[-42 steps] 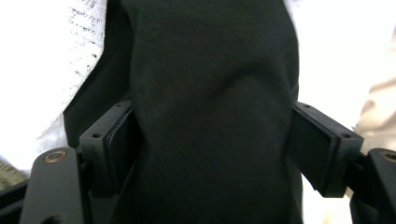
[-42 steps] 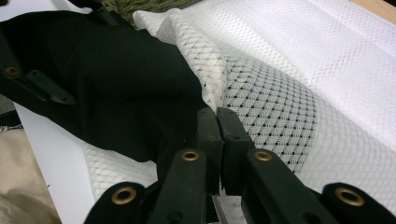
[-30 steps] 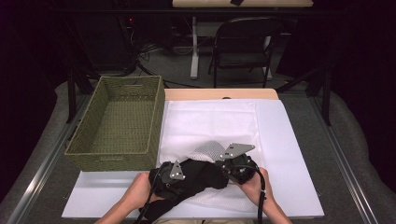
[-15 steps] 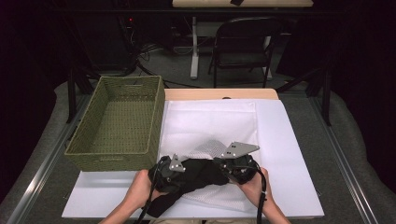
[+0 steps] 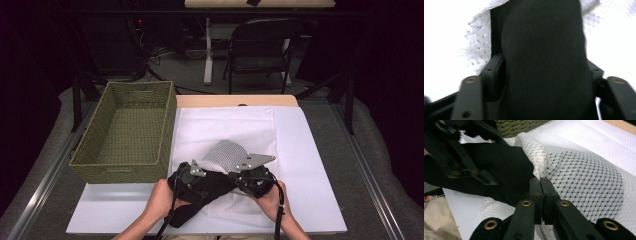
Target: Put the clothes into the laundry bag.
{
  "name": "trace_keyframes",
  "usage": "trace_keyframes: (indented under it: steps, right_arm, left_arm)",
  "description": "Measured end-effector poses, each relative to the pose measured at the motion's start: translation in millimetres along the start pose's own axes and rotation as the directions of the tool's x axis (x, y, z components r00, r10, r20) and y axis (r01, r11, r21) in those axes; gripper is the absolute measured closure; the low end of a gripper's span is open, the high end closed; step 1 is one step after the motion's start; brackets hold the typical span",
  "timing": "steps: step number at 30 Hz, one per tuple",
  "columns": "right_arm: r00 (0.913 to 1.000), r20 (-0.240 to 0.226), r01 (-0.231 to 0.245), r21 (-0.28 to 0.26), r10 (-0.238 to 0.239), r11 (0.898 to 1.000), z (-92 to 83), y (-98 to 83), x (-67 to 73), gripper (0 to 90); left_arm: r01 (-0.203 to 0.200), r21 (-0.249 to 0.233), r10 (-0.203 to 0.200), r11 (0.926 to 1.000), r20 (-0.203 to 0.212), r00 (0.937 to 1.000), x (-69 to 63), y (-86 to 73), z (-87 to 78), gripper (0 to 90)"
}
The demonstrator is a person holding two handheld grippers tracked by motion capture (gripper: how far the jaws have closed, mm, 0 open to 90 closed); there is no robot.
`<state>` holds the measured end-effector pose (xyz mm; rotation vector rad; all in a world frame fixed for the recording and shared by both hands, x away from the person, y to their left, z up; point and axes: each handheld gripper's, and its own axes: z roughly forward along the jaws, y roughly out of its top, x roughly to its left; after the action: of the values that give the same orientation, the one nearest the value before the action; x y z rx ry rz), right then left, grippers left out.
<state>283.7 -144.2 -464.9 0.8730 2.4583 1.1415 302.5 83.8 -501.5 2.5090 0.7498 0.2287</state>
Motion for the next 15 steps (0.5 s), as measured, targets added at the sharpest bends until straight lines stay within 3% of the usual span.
trace_keyframes:
  steps: [2,5,7,9,15]
  right_arm:
    - [1.0000,0.002,0.001,-0.001,-0.001,1.000,-0.7,-0.3,-0.7,88.8]
    - [1.0000,0.009,-0.001,0.000,0.001,1.000,-2.0,-1.6,-0.5,88.8]
    - [0.9999,0.012,-0.002,0.002,0.002,1.000,-2.7,-2.3,-1.1,88.8]
    - [0.9999,0.014,-0.003,0.002,0.003,1.000,-2.7,-2.6,-2.6,88.8]
    - [0.9999,0.014,-0.004,0.008,0.004,1.000,-0.3,-2.3,-3.0,88.7]
  left_arm:
    - [-0.010,-0.002,0.010,0.9999,-0.011,0.9999,-0.3,-2.3,-7.8,24.6]
    - [-0.044,-0.015,0.045,0.9989,0.014,0.9989,1.5,-7.3,-22.1,14.9]
    - [-0.044,-0.019,0.044,0.9988,-0.006,0.9990,2.7,-12.3,-29.8,13.8]
    - [-0.019,-0.024,0.019,0.9995,0.009,0.9998,2.8,-19.5,-32.9,13.0]
    - [-0.024,0.019,0.023,0.9995,0.034,0.9992,-1.6,-26.6,-17.9,18.9]
